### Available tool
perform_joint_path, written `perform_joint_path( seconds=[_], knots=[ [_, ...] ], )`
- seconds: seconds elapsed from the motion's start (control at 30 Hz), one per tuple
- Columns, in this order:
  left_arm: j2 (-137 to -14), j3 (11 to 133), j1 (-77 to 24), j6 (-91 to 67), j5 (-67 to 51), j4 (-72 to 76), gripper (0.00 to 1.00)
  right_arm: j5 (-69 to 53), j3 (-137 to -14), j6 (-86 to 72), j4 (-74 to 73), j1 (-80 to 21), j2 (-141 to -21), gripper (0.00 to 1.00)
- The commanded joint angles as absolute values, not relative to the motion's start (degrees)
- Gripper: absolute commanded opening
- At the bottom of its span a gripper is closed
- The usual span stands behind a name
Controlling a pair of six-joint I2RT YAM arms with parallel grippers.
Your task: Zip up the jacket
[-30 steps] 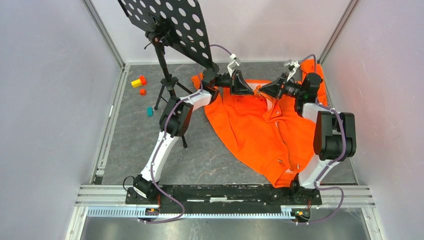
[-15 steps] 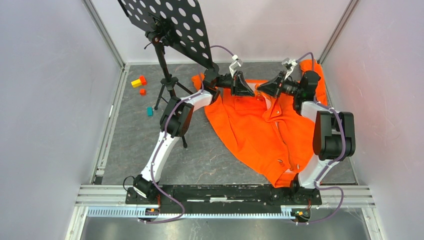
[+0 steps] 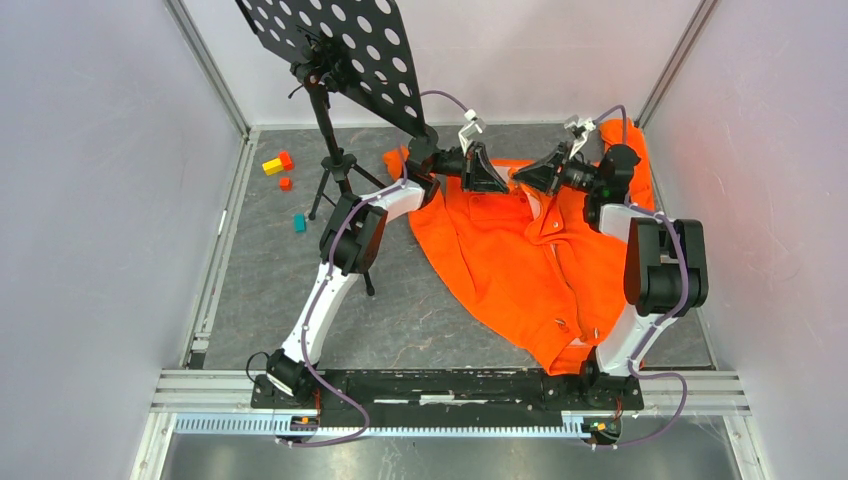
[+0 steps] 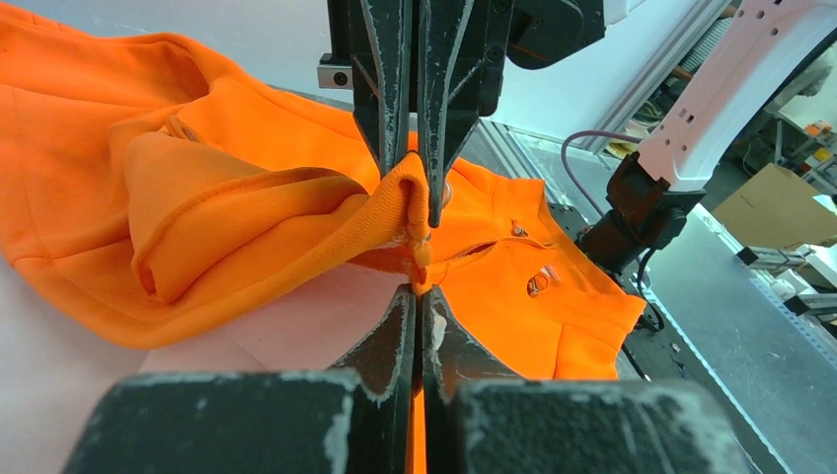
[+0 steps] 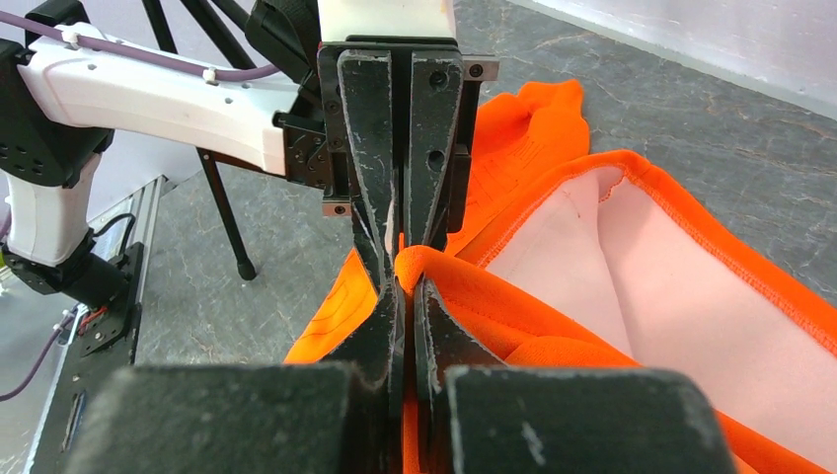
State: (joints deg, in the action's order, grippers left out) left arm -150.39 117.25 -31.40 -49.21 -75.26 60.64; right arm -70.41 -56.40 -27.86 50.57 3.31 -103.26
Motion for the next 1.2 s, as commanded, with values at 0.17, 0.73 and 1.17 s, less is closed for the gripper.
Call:
perform_joint_path(
  seconds=[0.17, 0.73, 1.17],
  knots=[
    [-143.7, 109.6, -33.3, -53.5, -65.9, 68.0, 0.05, -66.4, -54.6, -35.7, 60.4, 0.2, -102.6, 0.00],
    [-131.5, 92.3, -32.9, -37.7, -52.7, 57.1, 0.53, -61.3, -53.4, -47.9, 74.4, 0.2, -104.1, 0.00],
    [-113.3, 71.7, -33.1, -47.7, -33.9, 42.0, 0.59, -54.9, -53.9, -47.5, 72.4, 1.0, -104.2, 0.00]
  ],
)
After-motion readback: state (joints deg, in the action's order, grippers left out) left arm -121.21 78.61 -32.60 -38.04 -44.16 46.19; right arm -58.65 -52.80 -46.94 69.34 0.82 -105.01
